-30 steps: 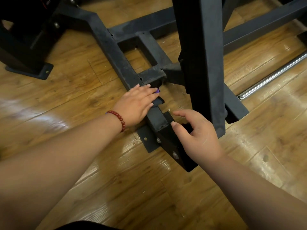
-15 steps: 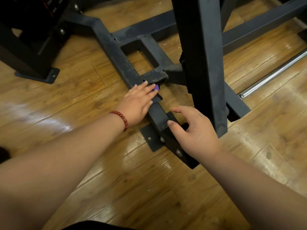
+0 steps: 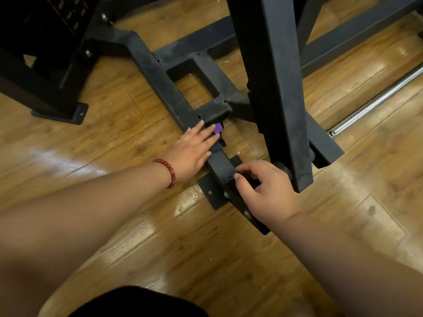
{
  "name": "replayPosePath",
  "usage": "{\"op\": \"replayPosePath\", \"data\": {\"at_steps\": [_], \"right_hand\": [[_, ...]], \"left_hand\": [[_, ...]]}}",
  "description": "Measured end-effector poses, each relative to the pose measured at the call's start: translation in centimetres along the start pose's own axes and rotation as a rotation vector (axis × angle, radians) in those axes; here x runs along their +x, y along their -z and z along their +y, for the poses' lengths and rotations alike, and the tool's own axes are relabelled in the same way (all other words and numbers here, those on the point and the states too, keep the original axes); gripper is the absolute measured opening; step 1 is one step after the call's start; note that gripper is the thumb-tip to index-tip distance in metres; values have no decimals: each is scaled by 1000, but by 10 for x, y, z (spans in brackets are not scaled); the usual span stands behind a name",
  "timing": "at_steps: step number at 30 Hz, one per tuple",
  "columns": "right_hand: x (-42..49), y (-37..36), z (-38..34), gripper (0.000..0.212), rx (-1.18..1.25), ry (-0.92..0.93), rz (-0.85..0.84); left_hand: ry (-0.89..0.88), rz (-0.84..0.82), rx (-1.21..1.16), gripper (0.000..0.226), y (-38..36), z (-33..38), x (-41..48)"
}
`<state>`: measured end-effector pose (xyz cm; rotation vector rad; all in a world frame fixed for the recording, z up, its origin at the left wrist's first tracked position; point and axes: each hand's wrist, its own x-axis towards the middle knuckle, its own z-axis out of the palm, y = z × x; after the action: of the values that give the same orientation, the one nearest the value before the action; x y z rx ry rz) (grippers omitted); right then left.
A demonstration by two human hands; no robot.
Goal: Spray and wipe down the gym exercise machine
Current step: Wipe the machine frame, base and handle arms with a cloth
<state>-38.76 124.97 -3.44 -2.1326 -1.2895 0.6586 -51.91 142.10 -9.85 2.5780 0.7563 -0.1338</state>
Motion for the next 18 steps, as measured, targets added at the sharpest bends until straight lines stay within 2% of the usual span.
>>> {"op": "replayPosePath", "data": {"at_steps": [3,5,8,10,14,18], "right_hand": [[2,3,-2,20,0,-31,-30],[3,2,-2,19,-15,-29,-32],[3,0,-1,32,-84,-20,-42],[3,-1,0,38,-124,-12,-44],[5,1,-4,24,-181,54,-26],[9,6,-12,32,-212,110,-64]], "left_hand": [[-163,-162,46,56,-4,24,-13],[-210,-257,80,57,-7,31,-18],[-212,-313,88,57,-4,30,-15],[-149,-287,101,57,4,25,-8],[167,-174,110,55,23,15,11],[180,-240,100,56,34,16,28]]}}
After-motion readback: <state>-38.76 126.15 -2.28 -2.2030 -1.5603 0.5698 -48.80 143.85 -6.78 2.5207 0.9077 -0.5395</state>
